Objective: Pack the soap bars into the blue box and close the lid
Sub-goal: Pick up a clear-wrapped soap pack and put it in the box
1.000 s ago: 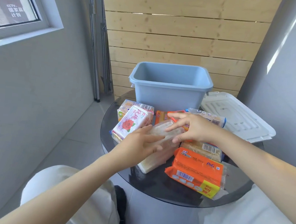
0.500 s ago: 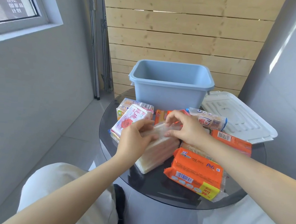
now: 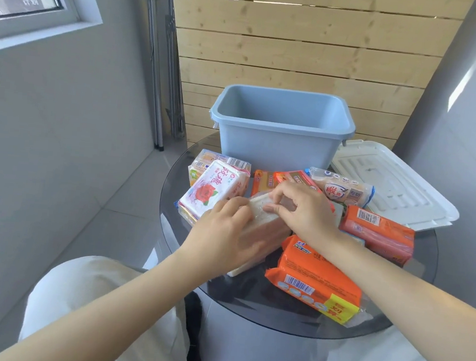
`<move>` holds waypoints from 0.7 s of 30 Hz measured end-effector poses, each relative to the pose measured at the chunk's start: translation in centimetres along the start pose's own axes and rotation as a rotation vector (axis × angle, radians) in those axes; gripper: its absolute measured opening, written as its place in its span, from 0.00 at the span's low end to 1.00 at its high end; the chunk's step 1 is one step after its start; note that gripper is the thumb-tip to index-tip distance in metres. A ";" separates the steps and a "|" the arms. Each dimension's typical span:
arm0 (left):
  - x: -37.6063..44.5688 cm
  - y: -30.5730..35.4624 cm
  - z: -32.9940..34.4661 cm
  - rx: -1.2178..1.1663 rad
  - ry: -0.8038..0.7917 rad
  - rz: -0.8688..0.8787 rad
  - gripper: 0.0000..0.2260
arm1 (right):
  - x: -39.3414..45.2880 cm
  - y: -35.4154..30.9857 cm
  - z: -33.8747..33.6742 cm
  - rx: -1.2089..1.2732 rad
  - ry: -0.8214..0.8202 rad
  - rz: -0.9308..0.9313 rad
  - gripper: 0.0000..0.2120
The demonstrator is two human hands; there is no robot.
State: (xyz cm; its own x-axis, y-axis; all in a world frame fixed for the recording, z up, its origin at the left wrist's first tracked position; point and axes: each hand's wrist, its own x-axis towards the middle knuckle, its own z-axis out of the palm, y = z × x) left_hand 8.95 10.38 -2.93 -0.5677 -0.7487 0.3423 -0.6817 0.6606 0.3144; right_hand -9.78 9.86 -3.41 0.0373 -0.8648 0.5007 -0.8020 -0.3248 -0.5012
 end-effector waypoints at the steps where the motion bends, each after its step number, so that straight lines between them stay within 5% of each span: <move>1: 0.0 -0.2 0.2 0.000 -0.044 -0.014 0.18 | 0.1 0.0 -0.2 -0.012 -0.013 -0.026 0.10; 6: 0.2 -1.0 0.2 -0.082 -0.116 -0.078 0.18 | 0.4 0.5 -1.1 0.008 -0.115 -0.091 0.08; 13: 0.5 -1.2 0.3 0.129 -0.199 -0.013 0.22 | 2.7 2.8 -2.6 -0.128 -0.693 -0.196 0.18; 16: 0.7 -1.6 0.3 0.210 -0.230 0.048 0.27 | 4.0 2.5 -2.2 -0.163 -0.760 -0.253 0.14; 21: 0.8 -2.1 0.0 -0.005 -0.223 0.023 0.20 | 4.1 2.3 -2.0 -0.200 -0.867 -0.220 0.17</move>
State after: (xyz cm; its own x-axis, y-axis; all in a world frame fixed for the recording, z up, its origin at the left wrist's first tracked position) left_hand 9.95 8.35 -3.30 -0.6715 -0.7266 0.1455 -0.6653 0.6776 0.3136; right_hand -12.64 6.34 -1.07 0.5709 -0.8022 -0.1751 -0.8093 -0.5138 -0.2848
